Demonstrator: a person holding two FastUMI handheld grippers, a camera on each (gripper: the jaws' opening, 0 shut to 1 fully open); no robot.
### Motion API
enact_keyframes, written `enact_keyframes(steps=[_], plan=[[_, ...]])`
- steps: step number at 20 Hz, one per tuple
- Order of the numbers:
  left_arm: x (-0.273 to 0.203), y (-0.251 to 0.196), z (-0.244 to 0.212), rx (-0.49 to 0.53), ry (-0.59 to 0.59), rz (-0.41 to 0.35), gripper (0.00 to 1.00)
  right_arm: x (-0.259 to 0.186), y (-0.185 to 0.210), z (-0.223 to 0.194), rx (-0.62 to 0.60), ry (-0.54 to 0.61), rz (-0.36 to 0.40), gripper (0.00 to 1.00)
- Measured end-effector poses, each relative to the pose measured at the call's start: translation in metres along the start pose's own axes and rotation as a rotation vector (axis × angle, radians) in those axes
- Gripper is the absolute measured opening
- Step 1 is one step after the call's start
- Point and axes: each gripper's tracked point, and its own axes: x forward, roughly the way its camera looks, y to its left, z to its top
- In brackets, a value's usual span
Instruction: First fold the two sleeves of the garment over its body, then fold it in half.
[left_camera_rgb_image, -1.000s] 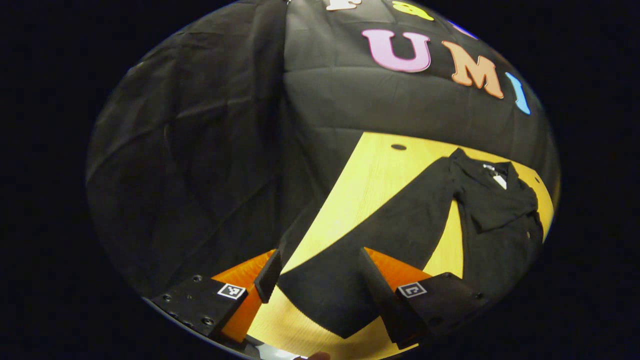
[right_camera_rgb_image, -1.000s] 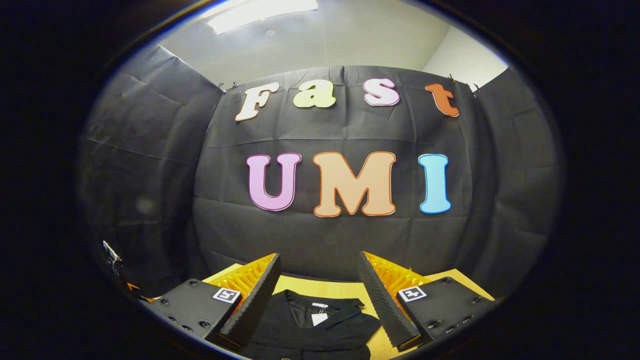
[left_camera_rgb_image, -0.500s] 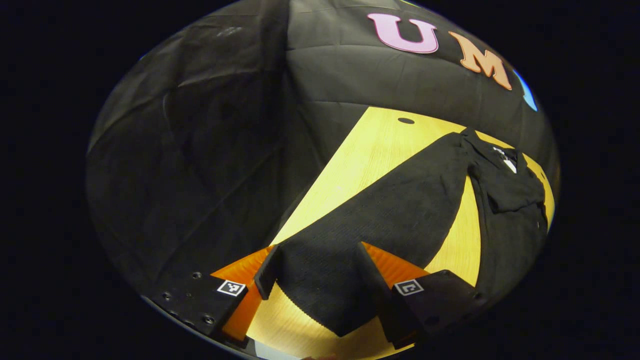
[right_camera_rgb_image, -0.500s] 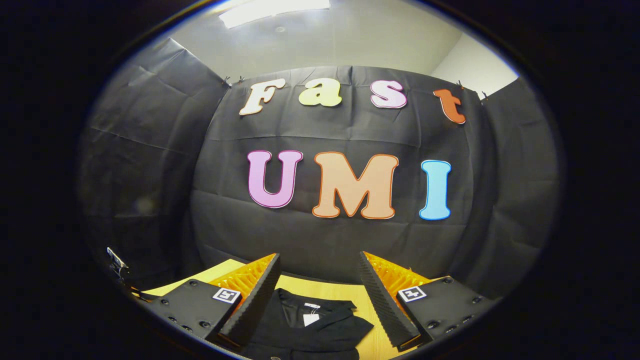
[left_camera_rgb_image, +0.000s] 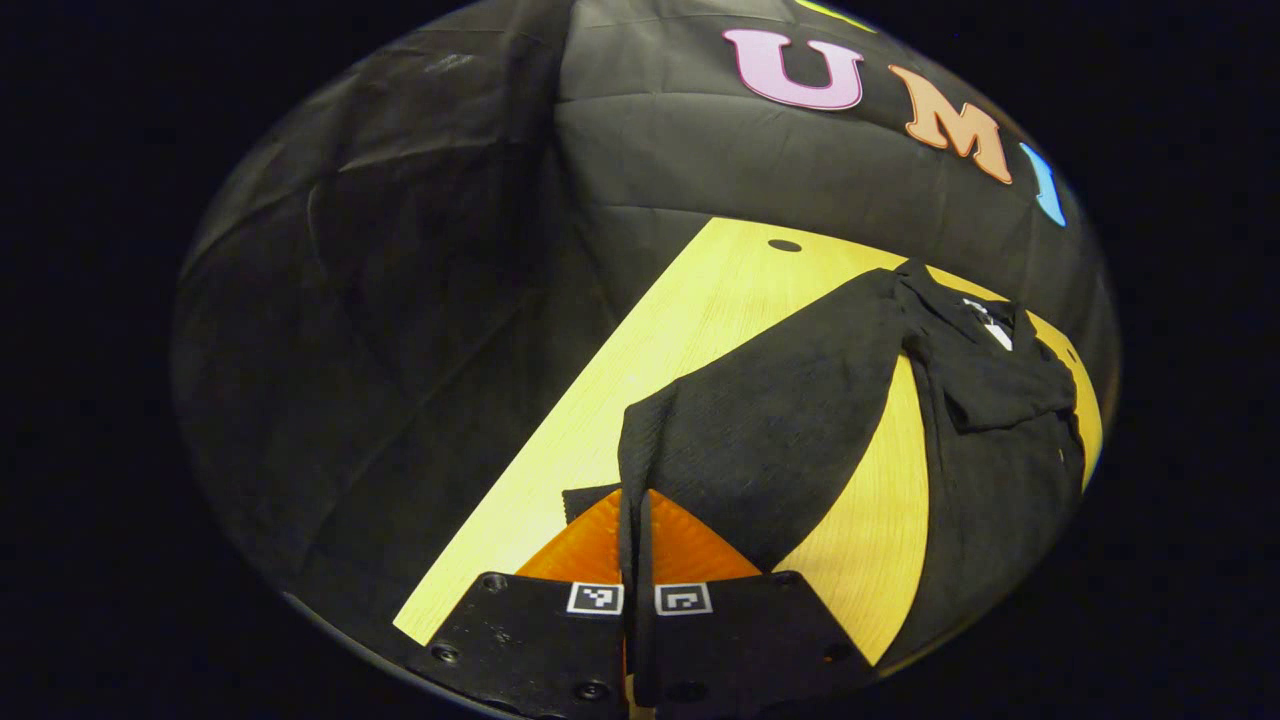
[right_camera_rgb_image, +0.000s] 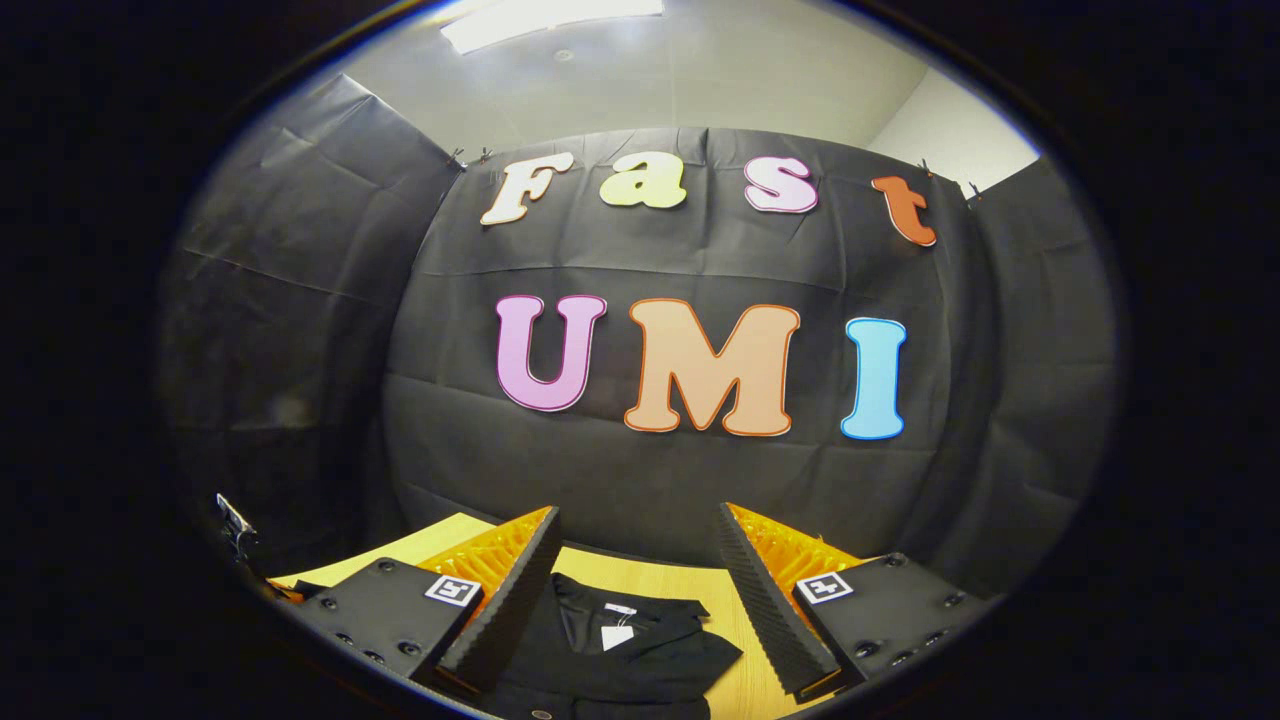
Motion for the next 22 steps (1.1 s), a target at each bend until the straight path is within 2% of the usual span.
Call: enact_keyframes(steps=[2,3,4,8,15,22], plan=[[-0.002,0.001,0.002,-0.020,0.021,-0.007,0.00,-0.004,-0.006,0.000,-0.002,-0.001,-0.003,0.99],[-0.004,-0.002,0.004,-0.055,0.028,-0.016,0.00,-0.007,-0.010,0.000,-0.004,0.000,-0.009,0.96],[-0.009,-0.006,0.009,-0.088,0.036,-0.032,0.00,-0.009,-0.016,0.002,-0.008,-0.006,-0.015,0.98],[-0.026,-0.024,0.055,-0.107,-0.055,-0.057,0.00,-0.020,-0.037,0.007,-0.011,-0.022,-0.032,0.98],[-0.060,-0.097,0.153,-0.001,-0.235,-0.184,0.00,-0.038,-0.066,-0.005,0.035,-0.019,-0.029,0.98],[-0.080,-0.209,0.206,0.113,-0.339,-0.336,0.00,-0.061,-0.124,-0.022,0.082,-0.003,-0.087,0.98]])
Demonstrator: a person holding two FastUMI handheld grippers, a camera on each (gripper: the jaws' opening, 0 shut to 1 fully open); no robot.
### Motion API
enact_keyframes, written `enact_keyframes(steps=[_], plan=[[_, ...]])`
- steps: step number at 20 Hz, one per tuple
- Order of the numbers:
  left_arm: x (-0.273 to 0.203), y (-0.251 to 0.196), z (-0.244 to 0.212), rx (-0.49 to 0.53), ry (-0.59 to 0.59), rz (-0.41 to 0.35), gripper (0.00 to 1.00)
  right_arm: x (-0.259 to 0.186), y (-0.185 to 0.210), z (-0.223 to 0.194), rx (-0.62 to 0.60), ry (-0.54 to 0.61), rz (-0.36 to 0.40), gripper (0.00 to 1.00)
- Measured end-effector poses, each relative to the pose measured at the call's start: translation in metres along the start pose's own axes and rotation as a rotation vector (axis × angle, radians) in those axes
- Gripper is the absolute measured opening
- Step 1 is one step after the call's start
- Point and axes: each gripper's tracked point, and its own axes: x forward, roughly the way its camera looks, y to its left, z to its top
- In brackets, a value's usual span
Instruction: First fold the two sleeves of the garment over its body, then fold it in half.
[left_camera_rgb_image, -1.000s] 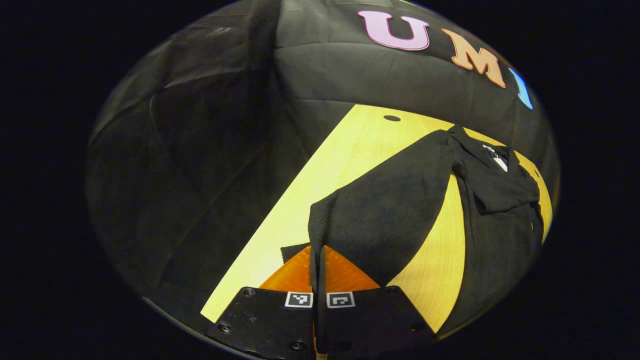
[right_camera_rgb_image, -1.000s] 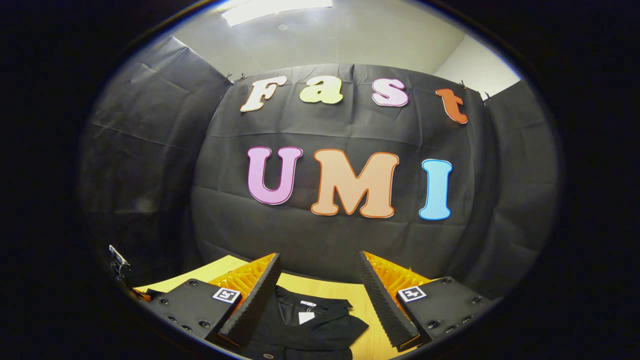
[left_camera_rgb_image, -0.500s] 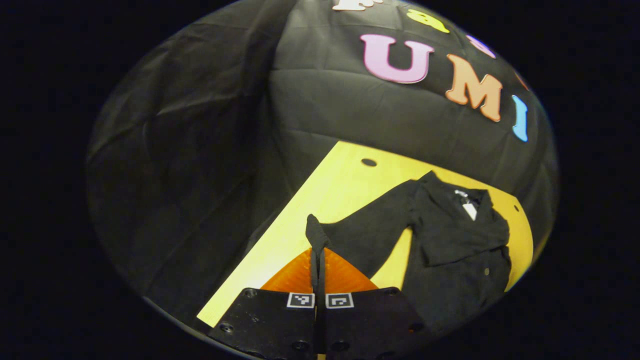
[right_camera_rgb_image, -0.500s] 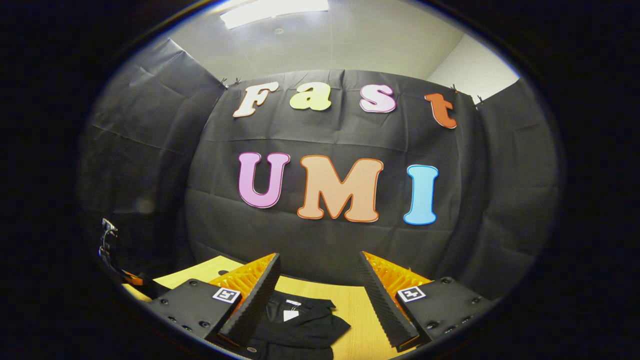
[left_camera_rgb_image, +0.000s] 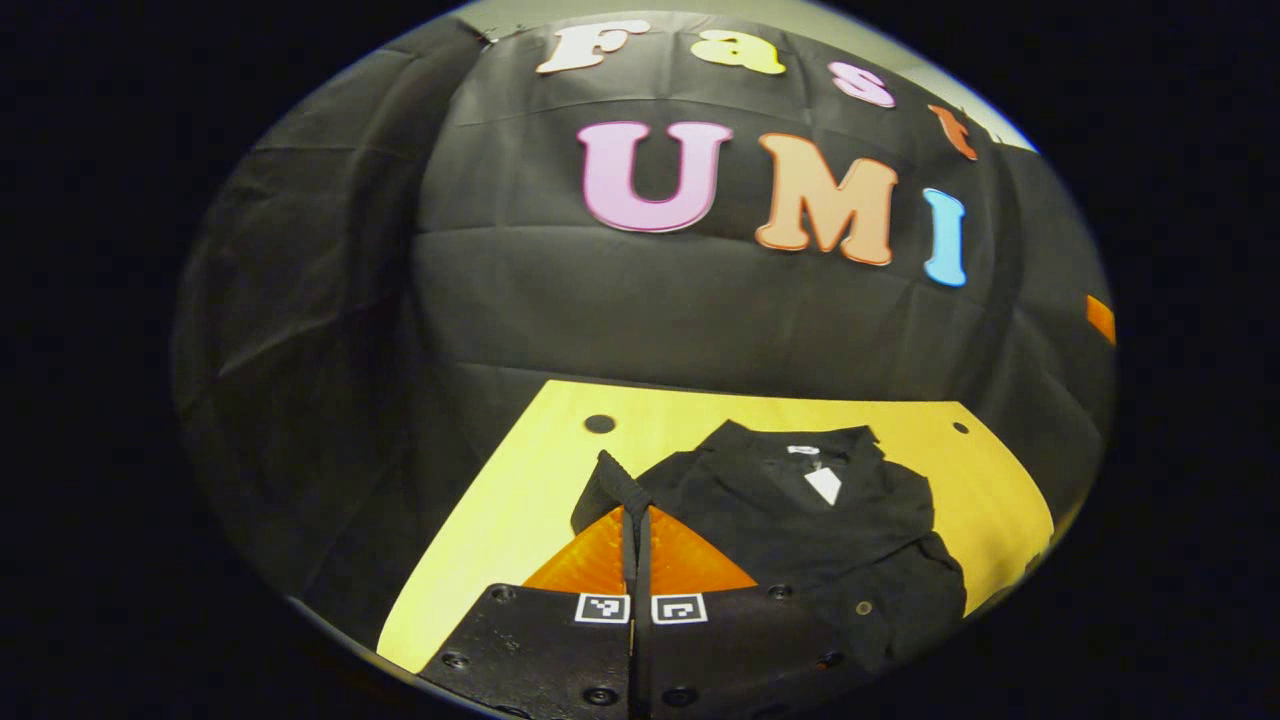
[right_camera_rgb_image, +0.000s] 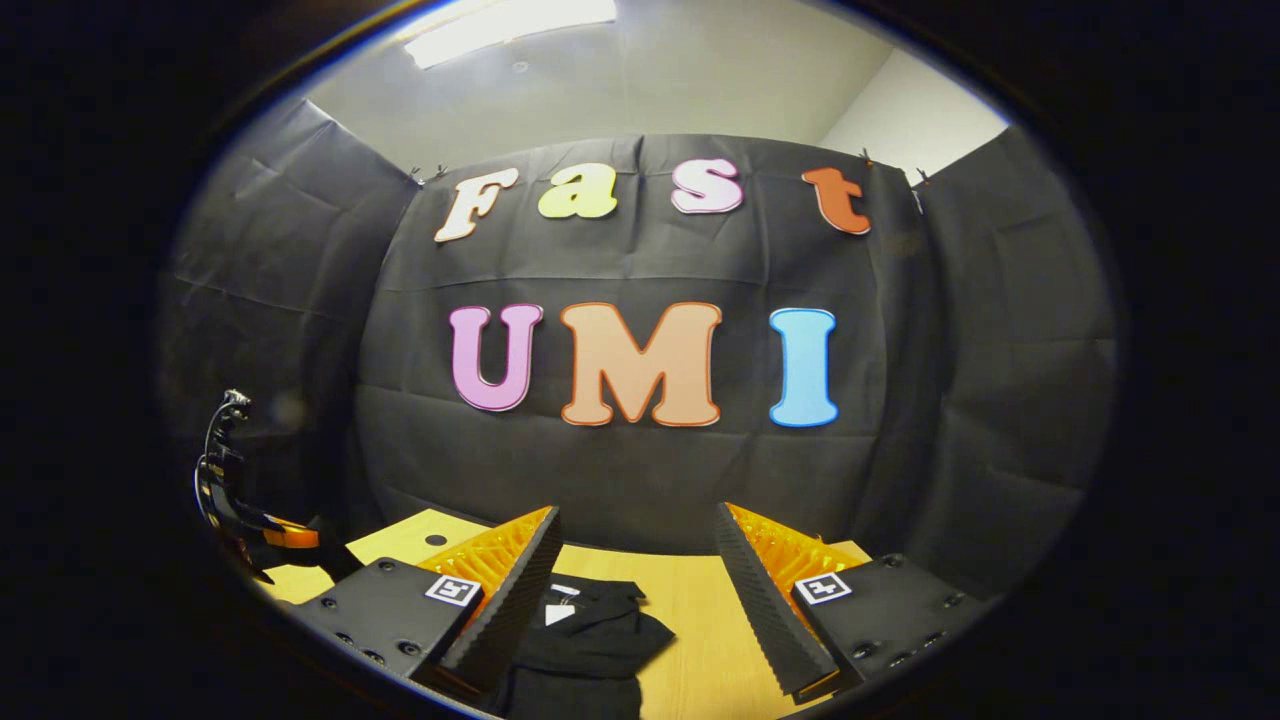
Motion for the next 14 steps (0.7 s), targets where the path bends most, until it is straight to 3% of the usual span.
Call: enact_keyframes(steps=[6,14], plan=[[0.035,-0.101,0.017,0.102,-0.004,-0.150,0.00,-0.021,-0.066,-0.013,0.041,0.021,-0.095,0.98],[0.069,-0.189,0.007,0.158,0.039,-0.254,0.00,-0.048,-0.134,-0.030,0.081,0.048,-0.205,0.98]])
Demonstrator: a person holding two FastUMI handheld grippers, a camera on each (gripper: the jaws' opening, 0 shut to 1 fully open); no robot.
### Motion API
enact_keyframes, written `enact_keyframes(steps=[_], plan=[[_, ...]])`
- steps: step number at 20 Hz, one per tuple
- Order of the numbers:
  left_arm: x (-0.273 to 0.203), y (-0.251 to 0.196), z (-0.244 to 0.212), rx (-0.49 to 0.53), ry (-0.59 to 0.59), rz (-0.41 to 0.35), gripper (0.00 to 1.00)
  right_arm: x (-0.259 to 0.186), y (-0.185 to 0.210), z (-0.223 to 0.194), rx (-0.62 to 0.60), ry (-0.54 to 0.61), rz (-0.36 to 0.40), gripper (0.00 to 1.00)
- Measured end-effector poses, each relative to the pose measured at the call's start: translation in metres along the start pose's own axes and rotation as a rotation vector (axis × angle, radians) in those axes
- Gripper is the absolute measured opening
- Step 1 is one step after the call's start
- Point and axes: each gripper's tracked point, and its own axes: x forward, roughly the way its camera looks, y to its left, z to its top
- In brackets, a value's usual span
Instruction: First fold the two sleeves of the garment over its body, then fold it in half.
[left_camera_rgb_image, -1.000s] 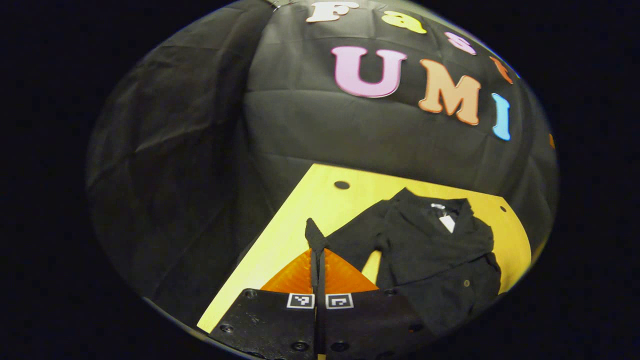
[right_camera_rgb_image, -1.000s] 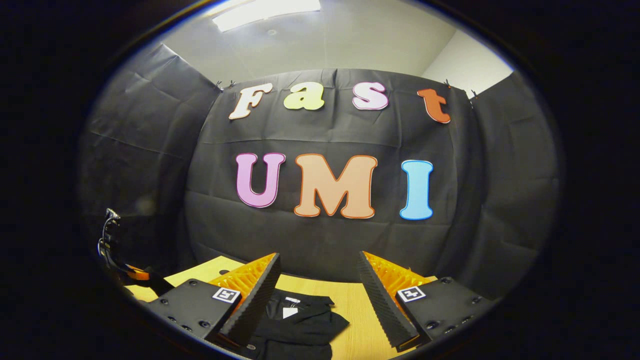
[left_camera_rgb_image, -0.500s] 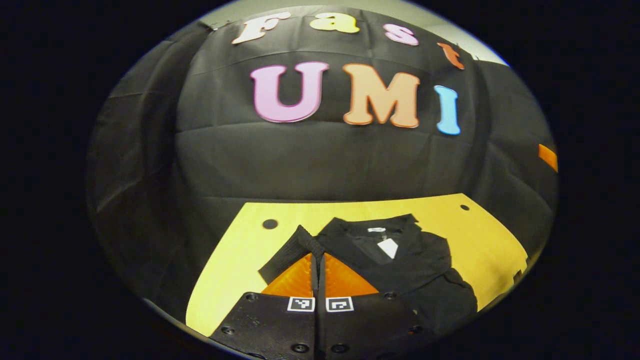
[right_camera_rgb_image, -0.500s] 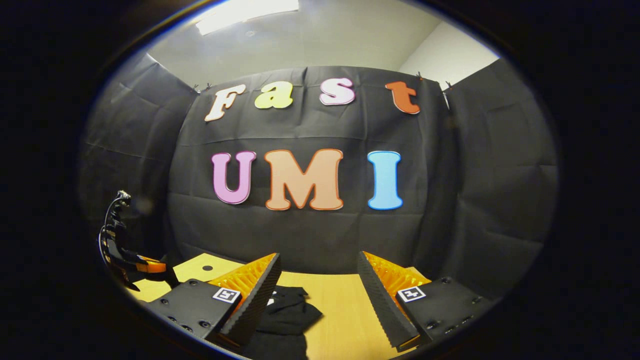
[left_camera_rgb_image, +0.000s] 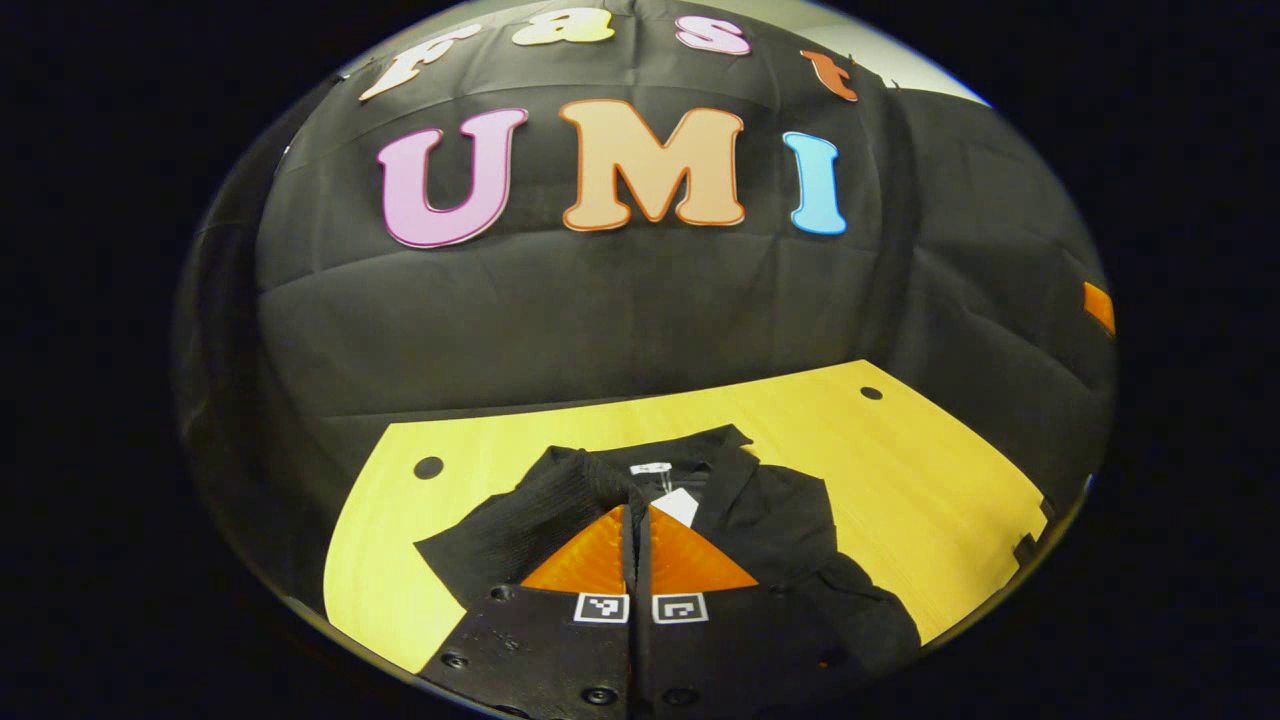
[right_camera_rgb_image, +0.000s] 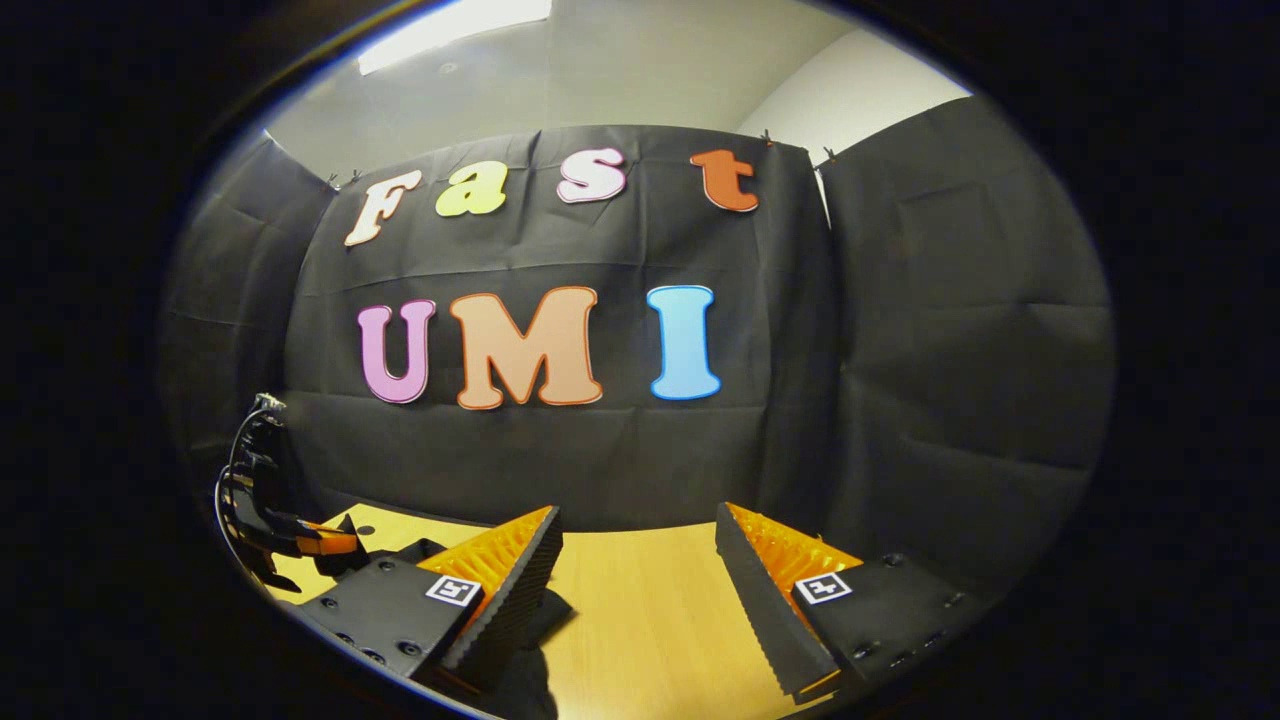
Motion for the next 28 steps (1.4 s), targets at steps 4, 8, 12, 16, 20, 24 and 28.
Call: enact_keyframes(steps=[4,8,12,16,20,24,28], plan=[[0.021,-0.037,0.005,0.016,-0.006,-0.057,0.00,-0.004,-0.018,-0.004,0.003,0.009,-0.022,0.98],[0.035,-0.069,0.002,0.011,0.010,-0.110,0.00,-0.003,-0.022,-0.008,0.001,0.022,-0.019,0.99],[0.047,-0.082,-0.004,0.024,0.032,-0.111,0.00,0.001,-0.020,-0.016,-0.011,0.047,-0.004,0.98],[0.043,-0.095,0.014,-0.002,-0.067,-0.122,1.00,0.005,-0.019,-0.021,-0.002,0.067,0.011,0.98],[0.020,-0.079,0.052,0.013,-0.203,-0.092,0.95,0.010,-0.012,-0.018,0.001,0.069,0.031,0.99],[-0.011,-0.040,0.052,-0.026,-0.212,-0.021,0.98,0.018,0.010,-0.025,0.007,0.080,0.094,0.98],[-0.065,0.009,0.047,-0.094,-0.237,0.114,0.94,0.022,0.047,-0.036,-0.020,0.106,0.214,0.98]])
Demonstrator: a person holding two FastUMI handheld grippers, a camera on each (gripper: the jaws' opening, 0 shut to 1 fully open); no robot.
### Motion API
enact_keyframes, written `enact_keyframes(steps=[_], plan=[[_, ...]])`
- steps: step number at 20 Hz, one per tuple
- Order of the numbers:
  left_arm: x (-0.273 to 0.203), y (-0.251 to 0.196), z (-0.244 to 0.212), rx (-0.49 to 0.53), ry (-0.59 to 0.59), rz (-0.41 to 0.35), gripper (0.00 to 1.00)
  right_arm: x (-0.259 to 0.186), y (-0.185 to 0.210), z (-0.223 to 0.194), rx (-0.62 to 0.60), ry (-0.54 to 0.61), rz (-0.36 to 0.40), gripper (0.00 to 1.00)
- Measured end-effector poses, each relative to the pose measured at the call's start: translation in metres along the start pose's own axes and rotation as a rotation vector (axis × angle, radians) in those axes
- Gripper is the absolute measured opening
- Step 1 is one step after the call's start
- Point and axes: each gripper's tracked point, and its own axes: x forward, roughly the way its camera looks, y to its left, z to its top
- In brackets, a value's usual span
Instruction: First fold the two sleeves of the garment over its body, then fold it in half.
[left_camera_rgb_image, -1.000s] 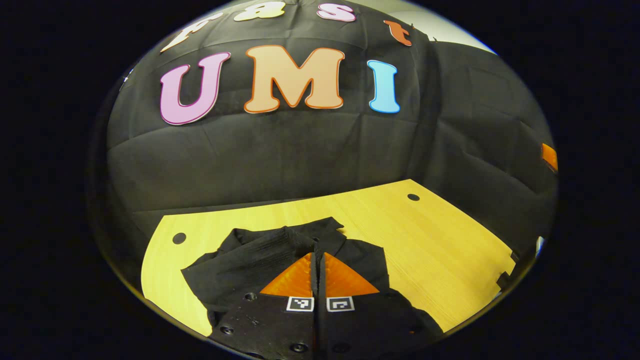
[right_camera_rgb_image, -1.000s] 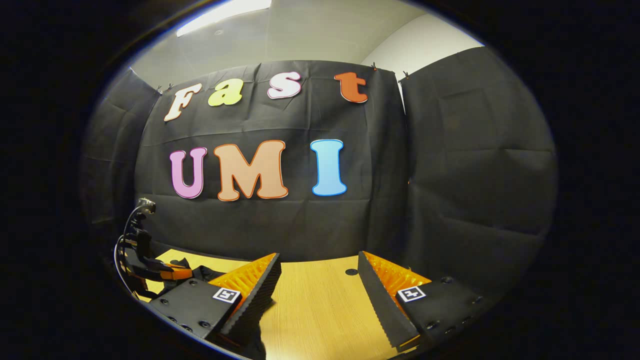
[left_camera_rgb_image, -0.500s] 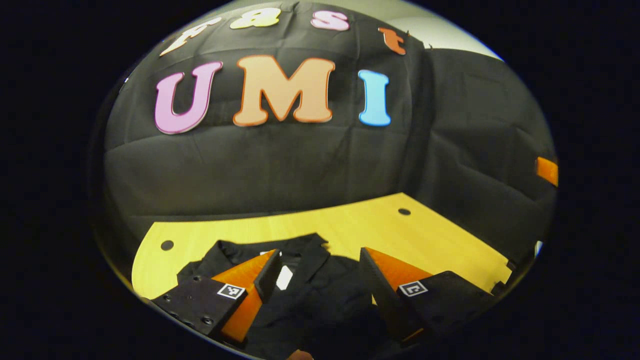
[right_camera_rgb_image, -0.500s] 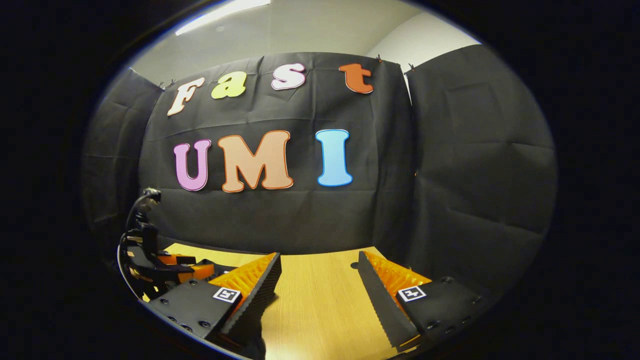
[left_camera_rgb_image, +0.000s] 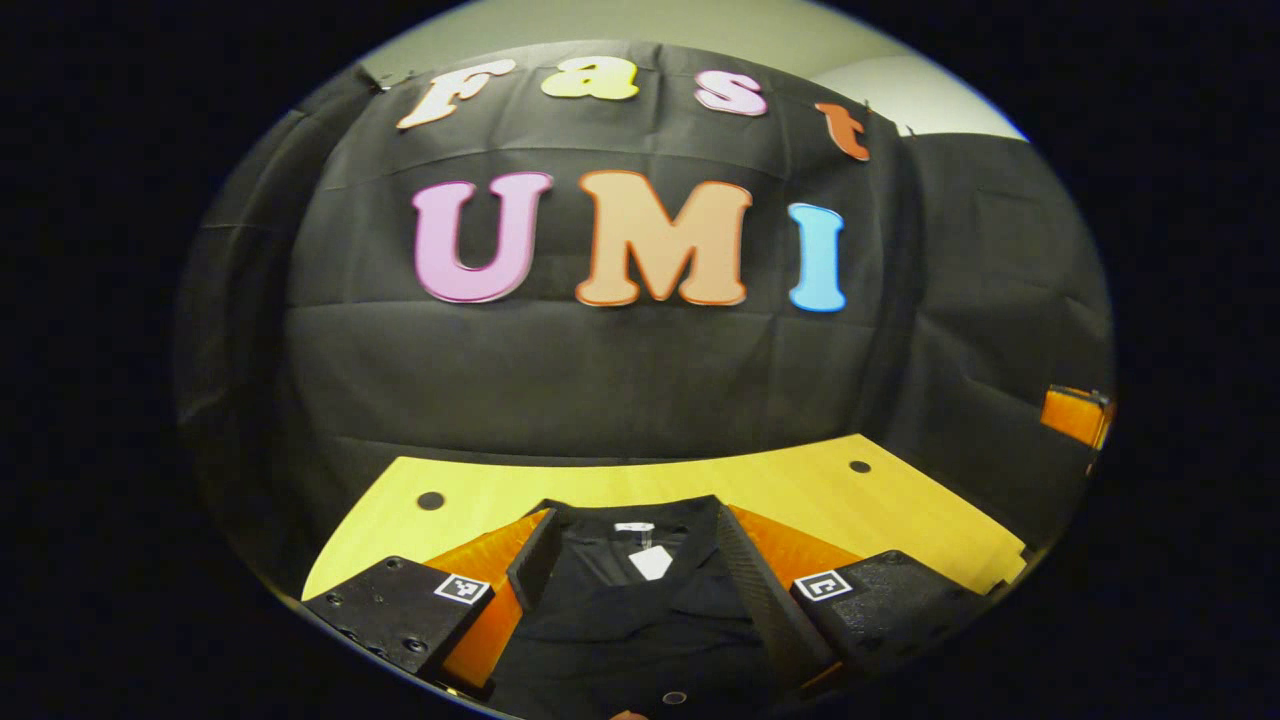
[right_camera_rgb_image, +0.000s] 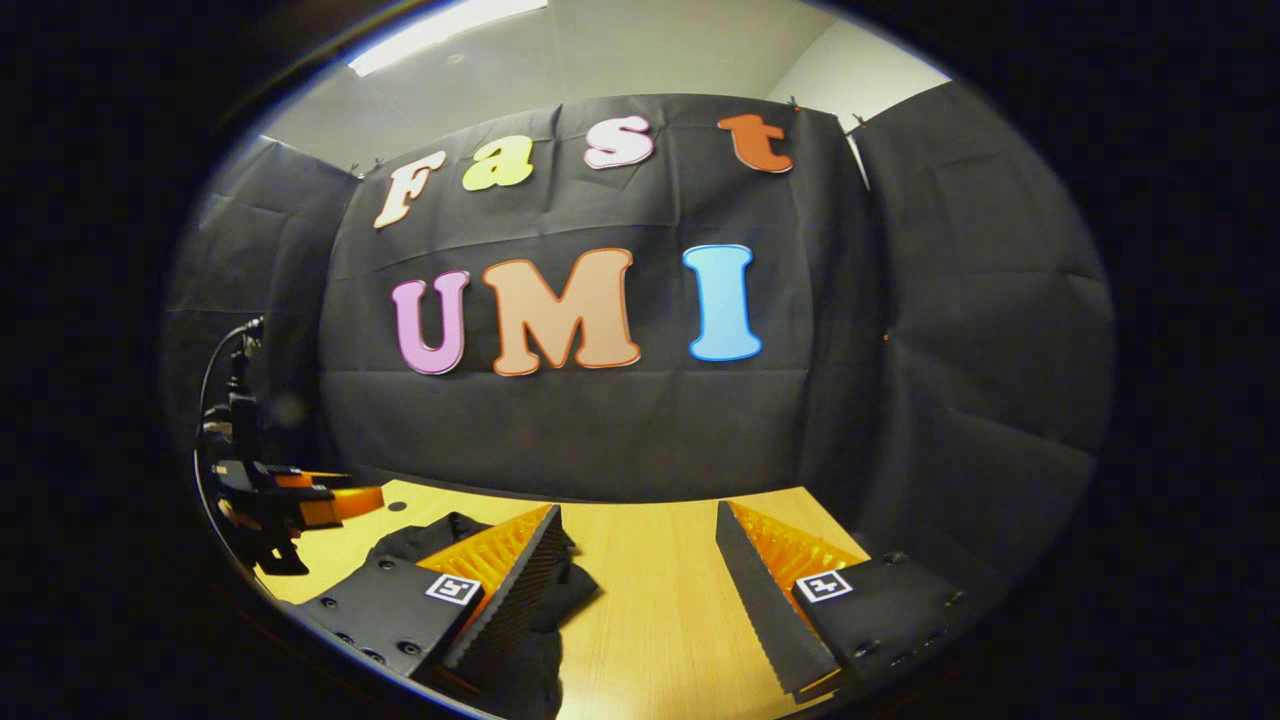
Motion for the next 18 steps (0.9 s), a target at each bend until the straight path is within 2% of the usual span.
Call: enact_keyframes(steps=[2,4,6,10,15,18], plan=[[-0.025,0.025,0.000,0.008,-0.011,0.078,0.93,0.002,0.018,-0.009,0.006,0.014,0.075,0.98],[-0.052,0.045,-0.003,0.010,-0.021,0.138,0.93,-0.003,0.032,-0.026,0.006,0.046,0.111,0.98],[-0.079,0.058,-0.018,0.013,0.004,0.156,0.93,-0.016,0.050,-0.042,0.012,0.067,0.128,0.98],[-0.124,0.083,-0.059,0.035,0.081,0.163,0.94,-0.044,0.083,-0.093,0.014,0.151,0.117,0.99],[-0.172,0.111,-0.122,-0.021,0.183,0.174,0.94,-0.084,0.112,-0.166,0.017,0.285,0.102,0.97],[-0.190,0.119,-0.167,-0.051,0.269,0.169,0.94,-0.101,0.118,-0.204,0.011,0.355,0.077,1.00]])
